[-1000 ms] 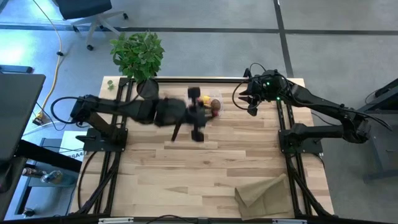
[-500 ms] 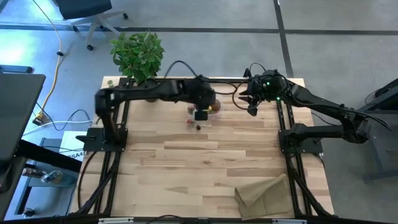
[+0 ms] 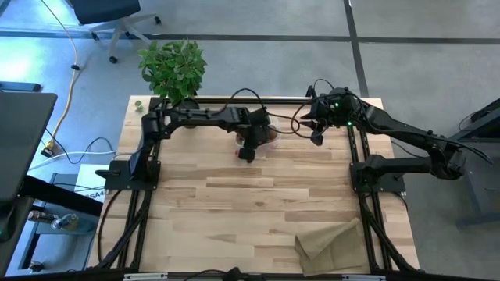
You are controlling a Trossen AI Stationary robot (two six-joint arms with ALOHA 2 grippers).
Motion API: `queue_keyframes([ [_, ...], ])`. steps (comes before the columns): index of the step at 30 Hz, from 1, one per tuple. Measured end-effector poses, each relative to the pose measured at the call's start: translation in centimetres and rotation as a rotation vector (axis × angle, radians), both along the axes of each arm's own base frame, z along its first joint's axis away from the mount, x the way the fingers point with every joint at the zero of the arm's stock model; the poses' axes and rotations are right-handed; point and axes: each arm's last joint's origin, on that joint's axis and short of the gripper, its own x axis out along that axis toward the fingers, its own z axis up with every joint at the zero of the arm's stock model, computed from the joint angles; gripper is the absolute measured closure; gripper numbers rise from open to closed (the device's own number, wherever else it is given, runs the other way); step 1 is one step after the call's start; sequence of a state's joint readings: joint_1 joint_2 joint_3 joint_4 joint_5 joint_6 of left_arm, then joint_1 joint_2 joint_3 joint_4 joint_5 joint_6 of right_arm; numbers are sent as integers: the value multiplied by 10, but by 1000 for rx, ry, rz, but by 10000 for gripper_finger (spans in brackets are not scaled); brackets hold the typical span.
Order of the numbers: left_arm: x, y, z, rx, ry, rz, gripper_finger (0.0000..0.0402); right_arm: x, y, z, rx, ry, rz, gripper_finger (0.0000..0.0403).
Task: Pick and placing Produce into tupperware
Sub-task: Put the cherry into the transparent bin
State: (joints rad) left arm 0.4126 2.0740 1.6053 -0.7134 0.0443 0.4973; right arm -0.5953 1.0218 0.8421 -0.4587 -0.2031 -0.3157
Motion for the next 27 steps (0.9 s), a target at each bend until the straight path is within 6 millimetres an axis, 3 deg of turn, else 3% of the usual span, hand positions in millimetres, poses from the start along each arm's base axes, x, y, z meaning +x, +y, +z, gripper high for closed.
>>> queue_keyframes([
  [20, -3, 9, 1, 27, -5, 10, 312, 0, 0, 0, 0, 0, 1, 327],
  [27, -5, 15, 1, 34, -1, 57, 256, 0, 0, 0, 1, 0, 1, 327],
])
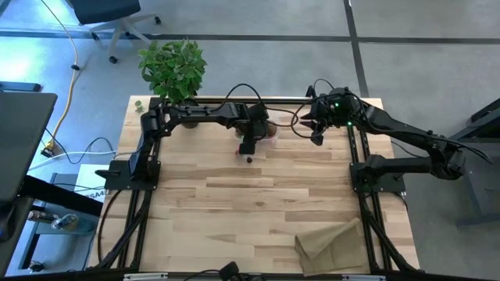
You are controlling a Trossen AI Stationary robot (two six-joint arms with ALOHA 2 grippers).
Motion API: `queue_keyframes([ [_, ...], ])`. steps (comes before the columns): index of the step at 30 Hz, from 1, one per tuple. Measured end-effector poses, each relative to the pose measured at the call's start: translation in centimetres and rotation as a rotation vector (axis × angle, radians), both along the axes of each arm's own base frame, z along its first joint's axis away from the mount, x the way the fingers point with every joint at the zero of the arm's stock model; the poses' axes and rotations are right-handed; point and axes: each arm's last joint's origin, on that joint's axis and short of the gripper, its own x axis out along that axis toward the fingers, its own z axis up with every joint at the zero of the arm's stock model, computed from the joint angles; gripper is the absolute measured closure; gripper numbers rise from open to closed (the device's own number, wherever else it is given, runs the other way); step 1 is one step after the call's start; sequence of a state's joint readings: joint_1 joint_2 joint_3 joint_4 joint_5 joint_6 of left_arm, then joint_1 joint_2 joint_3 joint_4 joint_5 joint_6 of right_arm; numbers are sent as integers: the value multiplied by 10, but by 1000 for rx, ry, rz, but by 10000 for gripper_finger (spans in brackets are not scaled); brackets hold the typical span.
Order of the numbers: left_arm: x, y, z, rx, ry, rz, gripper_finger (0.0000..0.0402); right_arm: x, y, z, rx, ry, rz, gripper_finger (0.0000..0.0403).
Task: Pick and placing Produce into tupperware
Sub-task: Put the cherry into the transparent bin, then put the strawberry into the transparent bin
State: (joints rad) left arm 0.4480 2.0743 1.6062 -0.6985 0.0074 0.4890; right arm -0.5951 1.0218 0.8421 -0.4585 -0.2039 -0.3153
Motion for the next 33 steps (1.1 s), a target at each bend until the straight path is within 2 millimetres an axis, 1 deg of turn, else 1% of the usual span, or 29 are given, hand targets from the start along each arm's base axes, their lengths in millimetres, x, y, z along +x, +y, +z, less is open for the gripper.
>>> queue_keyframes([
  [5, 1, -1, 1, 1, -2, -3, 222, 0, 0, 0, 0, 1, 0, 327],
  [10, 4, 1, 11, 9, -20, -3, 214, 0, 0, 0, 0, 0, 0, 327],
  [14, 8, 2, 32, 18, -38, -4, 221, 0, 0, 0, 0, 0, 0, 327],
  [18, 8, 2, 62, 10, -27, -4, 234, 0, 0, 0, 0, 1, 0, 327],
  [22, 4, -6, 84, -20, 24, -9, 248, 0, 0, 0, 0, 1, 0, 327],
  [24, 0, -13, 93, -39, 51, -8, 255, 0, 0, 0, 0, 0, 0, 327],
  [27, -3, -31, 105, -56, 66, -21, 265, 0, 0, 0, 0, 0, 1, 327],
  [30, -3, -54, 114, -59, 71, -39, 275, 0, 0, 0, 1, 0, 2, 327],
  [33, -4, -83, 124, -49, 67, -48, 284, 0, 0, 0, 1, -1, 1, 327],
])
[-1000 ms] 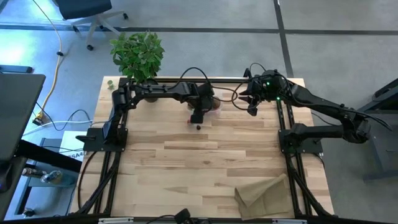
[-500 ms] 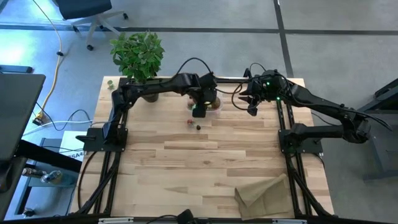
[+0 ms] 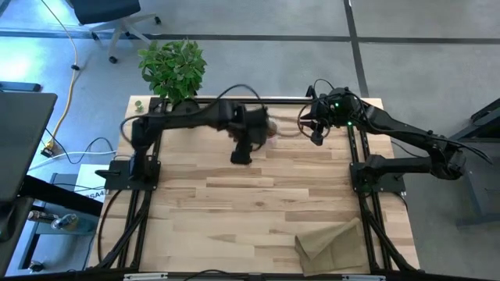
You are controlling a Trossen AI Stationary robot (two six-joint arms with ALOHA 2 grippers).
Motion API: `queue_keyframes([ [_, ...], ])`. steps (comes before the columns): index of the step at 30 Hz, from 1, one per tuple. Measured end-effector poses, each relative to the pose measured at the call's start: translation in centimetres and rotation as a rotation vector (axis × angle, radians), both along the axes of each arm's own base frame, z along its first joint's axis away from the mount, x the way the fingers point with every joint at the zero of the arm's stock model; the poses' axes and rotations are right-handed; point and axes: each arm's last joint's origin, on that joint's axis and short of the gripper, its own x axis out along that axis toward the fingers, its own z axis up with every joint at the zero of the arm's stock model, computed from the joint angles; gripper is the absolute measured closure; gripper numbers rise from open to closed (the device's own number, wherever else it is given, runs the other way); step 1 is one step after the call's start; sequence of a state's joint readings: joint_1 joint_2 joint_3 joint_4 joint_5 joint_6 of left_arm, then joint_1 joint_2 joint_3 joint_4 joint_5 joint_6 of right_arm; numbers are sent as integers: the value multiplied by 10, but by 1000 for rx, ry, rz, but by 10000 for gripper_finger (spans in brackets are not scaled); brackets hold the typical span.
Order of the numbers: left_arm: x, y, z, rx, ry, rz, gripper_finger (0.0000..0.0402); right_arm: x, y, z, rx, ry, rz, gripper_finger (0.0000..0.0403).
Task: Pick and placing Produce into tupperware
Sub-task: Put the strawberry into the transparent bin
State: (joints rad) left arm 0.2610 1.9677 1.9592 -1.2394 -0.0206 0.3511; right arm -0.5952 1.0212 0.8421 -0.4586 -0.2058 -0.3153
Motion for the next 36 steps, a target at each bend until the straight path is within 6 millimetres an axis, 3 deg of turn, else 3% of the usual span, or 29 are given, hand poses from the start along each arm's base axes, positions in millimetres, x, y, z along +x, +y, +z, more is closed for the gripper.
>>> queue_keyframes([
  [7, -16, -57, 6, 95, 7, 83, 290, 0, 0, 0, -1, 2, -2, 327],
  [15, -56, -84, -22, 66, -119, 171, 289, 0, 0, 0, -1, 3, -2, 327],
  [20, -83, -81, -45, 73, -243, 135, 289, 0, 0, 0, -1, 1, -2, 327],
  [26, -108, -61, -77, 44, -323, 106, 289, 0, 0, 0, -1, 2, -2, 327],
  [36, -127, -30, -118, 97, -445, 132, 289, 0, 0, 0, 1, 2, 0, 327],
])
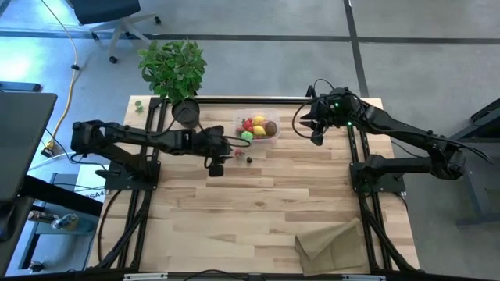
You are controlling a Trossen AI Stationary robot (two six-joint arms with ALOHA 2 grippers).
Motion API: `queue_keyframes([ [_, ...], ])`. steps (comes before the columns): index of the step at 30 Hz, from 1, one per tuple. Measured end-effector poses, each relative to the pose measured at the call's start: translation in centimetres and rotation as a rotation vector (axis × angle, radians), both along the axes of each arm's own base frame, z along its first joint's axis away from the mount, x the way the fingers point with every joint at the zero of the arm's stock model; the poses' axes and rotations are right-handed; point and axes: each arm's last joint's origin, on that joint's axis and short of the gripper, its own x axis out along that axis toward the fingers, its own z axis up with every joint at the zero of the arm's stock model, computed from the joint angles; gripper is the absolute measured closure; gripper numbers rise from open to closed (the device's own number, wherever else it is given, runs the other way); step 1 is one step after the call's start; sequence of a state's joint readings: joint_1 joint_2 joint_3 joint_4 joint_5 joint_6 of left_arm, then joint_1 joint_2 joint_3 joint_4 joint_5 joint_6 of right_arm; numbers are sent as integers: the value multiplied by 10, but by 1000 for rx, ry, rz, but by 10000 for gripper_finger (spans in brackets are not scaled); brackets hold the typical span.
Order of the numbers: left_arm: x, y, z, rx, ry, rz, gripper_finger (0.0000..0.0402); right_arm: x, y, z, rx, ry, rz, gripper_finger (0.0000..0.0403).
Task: Pick and placing Produce into tupperware
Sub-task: Put the strawberry into the transparent bin
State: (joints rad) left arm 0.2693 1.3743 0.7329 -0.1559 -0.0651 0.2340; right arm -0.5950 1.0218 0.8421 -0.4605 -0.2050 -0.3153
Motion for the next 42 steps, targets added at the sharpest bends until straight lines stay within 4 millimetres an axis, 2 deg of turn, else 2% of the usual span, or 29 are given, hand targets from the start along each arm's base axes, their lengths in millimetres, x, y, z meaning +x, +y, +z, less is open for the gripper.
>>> queue_keyframes([
  [8, -16, 20, -25, -5, -160, 34, 289, 0, 0, 0, -2, -1, -1, 327],
  [14, -22, 22, -32, -22, -199, 66, 289, 0, 0, 0, -2, -1, -2, 327],
  [20, -16, 15, -32, -86, -242, 32, 289, 0, 0, 0, -2, -1, -2, 327],
  [25, -9, 8, -48, -141, -194, 76, 289, 0, 0, 0, -2, 0, -1, 327],
  [30, -3, 11, -54, -125, -229, 115, 289, 0, 0, 0, -2, -1, -2, 327],
  [42, 0, 14, -69, -108, -183, 159, 289, 0, 0, 0, -2, -1, -1, 327],
])
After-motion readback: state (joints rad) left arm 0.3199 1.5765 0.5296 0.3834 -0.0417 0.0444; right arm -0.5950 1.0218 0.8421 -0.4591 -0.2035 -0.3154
